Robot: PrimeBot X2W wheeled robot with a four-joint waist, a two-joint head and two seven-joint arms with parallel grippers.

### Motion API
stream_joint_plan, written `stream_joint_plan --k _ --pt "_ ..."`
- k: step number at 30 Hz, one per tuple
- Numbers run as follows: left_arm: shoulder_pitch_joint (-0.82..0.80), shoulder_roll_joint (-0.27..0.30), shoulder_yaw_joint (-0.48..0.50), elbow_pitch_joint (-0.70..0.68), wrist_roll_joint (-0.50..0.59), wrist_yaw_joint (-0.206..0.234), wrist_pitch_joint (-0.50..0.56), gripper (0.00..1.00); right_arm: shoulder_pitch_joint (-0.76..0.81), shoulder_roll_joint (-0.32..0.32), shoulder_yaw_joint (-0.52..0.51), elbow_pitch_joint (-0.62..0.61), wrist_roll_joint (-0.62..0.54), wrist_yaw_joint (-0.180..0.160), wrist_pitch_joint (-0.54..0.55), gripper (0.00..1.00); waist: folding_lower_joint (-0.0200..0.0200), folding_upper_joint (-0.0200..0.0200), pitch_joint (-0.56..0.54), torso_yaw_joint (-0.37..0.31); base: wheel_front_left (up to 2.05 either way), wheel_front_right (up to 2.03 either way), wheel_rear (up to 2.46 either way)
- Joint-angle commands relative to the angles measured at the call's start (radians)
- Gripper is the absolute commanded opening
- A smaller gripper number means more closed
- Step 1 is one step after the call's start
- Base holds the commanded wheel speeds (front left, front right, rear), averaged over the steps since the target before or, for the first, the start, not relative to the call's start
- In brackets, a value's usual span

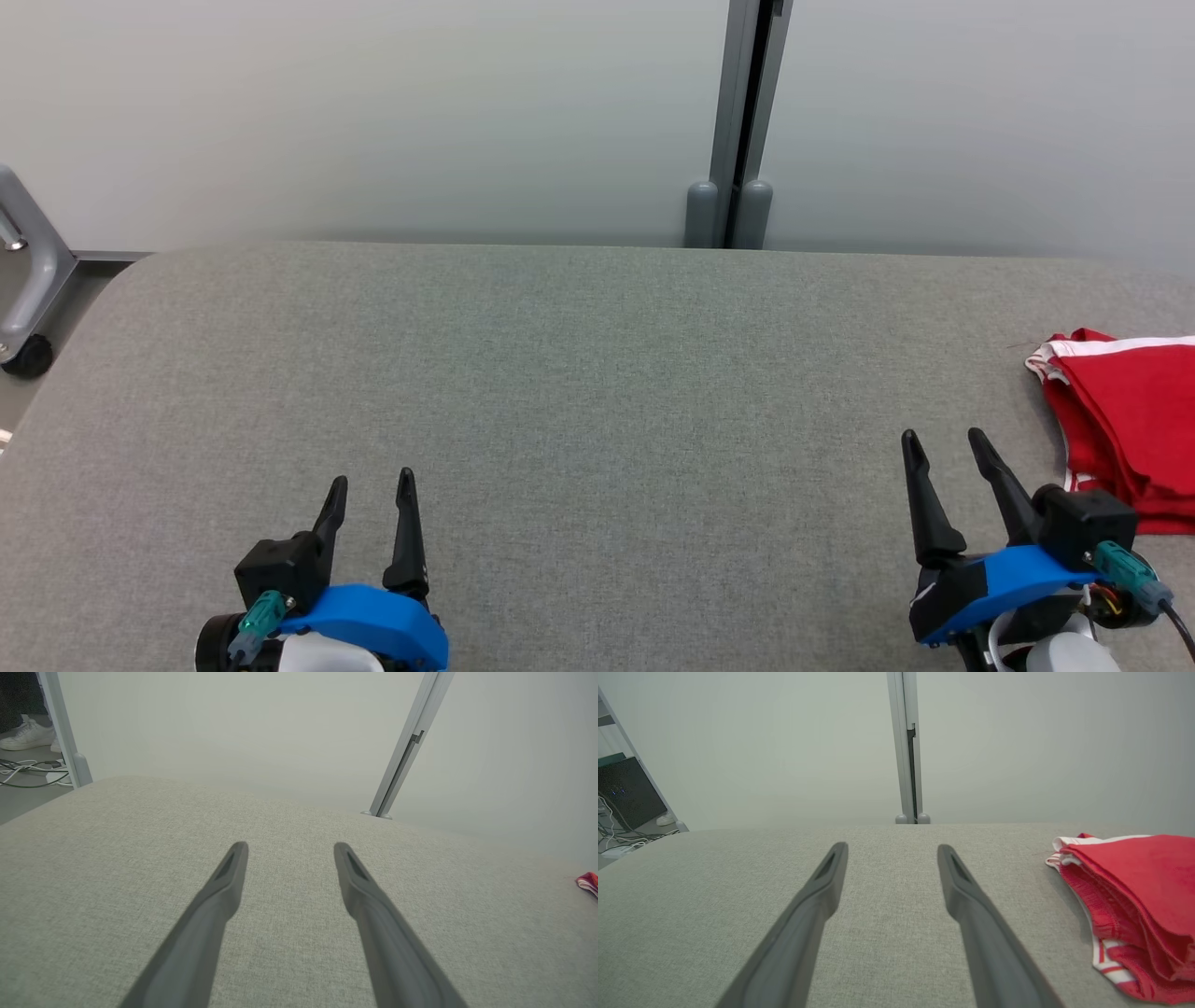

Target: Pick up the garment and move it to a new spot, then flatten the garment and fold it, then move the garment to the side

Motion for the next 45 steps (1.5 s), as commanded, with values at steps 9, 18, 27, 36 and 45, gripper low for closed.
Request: stream_joint_plan --k 9,18,27,36,45 --pt "-0.009 0.007 -0.012 -0.006 0.002 -0.003 -0.002 1.00 0.020 -0.001 0.002 -0.012 0.007 0.000 0.004 1.00 0.0000 0.0000 0.000 0.004 0.00 0.00 0.00" --pt "0.025 -0.009 0.018 0.012 -0.063 -0.013 0.024 0.00 0.010 0.003 -0.011 0.027 0.078 0.000 0.031 0.00 0.0000 0.0000 0.000 0.001 0.00 0.00 0.00" --pt "0.023 -0.024 0.077 -0.010 -0.191 -0.042 0.068 0.00 0.016 0.002 -0.014 0.007 0.252 0.000 0.059 0.00 0.0000 0.0000 0.000 -0.005 0.00 0.00 0.00" --pt "0.022 -0.038 0.130 -0.030 -0.305 -0.068 0.107 0.00 0.019 0.002 -0.018 -0.009 0.406 0.000 0.086 0.00 0.0000 0.0000 0.000 -0.011 0.00 0.00 0.00" --pt "0.020 -0.049 0.177 -0.049 -0.409 -0.091 0.142 0.00 0.019 0.001 -0.025 -0.020 0.545 0.000 0.112 0.00 0.0000 0.0000 0.000 -0.017 0.00 0.00 0.00"
